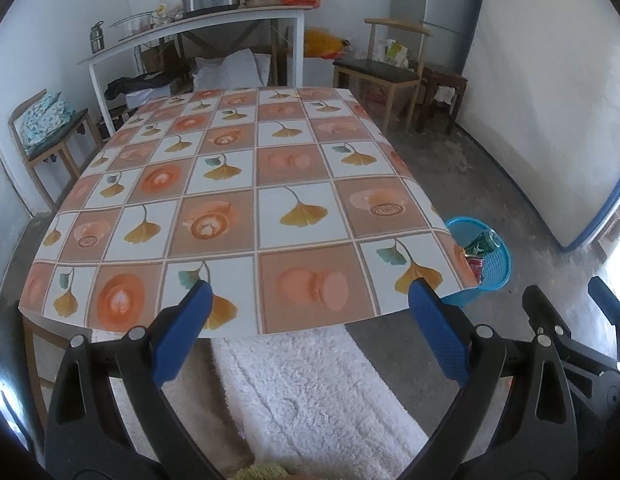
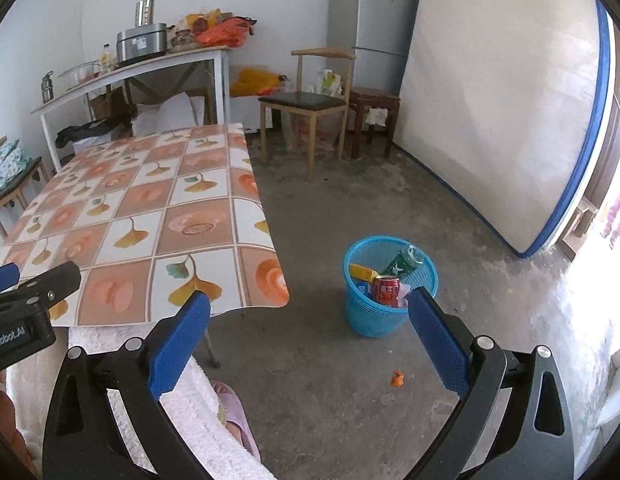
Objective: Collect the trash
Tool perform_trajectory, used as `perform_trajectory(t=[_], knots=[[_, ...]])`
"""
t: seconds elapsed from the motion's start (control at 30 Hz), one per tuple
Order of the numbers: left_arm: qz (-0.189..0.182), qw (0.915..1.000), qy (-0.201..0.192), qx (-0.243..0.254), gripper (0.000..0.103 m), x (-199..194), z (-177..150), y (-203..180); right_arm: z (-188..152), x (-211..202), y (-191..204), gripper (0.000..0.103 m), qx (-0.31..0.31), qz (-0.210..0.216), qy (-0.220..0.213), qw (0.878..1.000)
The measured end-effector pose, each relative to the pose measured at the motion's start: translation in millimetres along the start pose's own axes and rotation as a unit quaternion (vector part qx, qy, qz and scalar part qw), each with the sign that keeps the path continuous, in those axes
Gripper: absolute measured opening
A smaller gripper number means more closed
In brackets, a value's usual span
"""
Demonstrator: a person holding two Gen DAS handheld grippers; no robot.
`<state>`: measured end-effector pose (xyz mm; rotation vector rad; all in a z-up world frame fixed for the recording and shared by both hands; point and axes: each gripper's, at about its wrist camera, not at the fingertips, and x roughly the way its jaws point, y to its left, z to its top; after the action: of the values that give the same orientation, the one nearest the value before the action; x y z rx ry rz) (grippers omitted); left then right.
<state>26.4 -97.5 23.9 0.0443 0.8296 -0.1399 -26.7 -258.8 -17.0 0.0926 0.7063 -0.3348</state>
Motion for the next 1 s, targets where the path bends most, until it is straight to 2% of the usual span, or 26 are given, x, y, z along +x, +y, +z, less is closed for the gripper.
perform_trajectory(t=[0.53,1.0], knots=[[0.01,0.9997,-0.004,0.02,0.094,-1,1,-14,0,4,-12,0.096,0.011,-0.007,0.005,1.0],[0.034,0.9994,-0.006,-0.003,0.094,-2,3,-1,2,6,-15,0.096,0.005,-0.015,0.001,1.0]])
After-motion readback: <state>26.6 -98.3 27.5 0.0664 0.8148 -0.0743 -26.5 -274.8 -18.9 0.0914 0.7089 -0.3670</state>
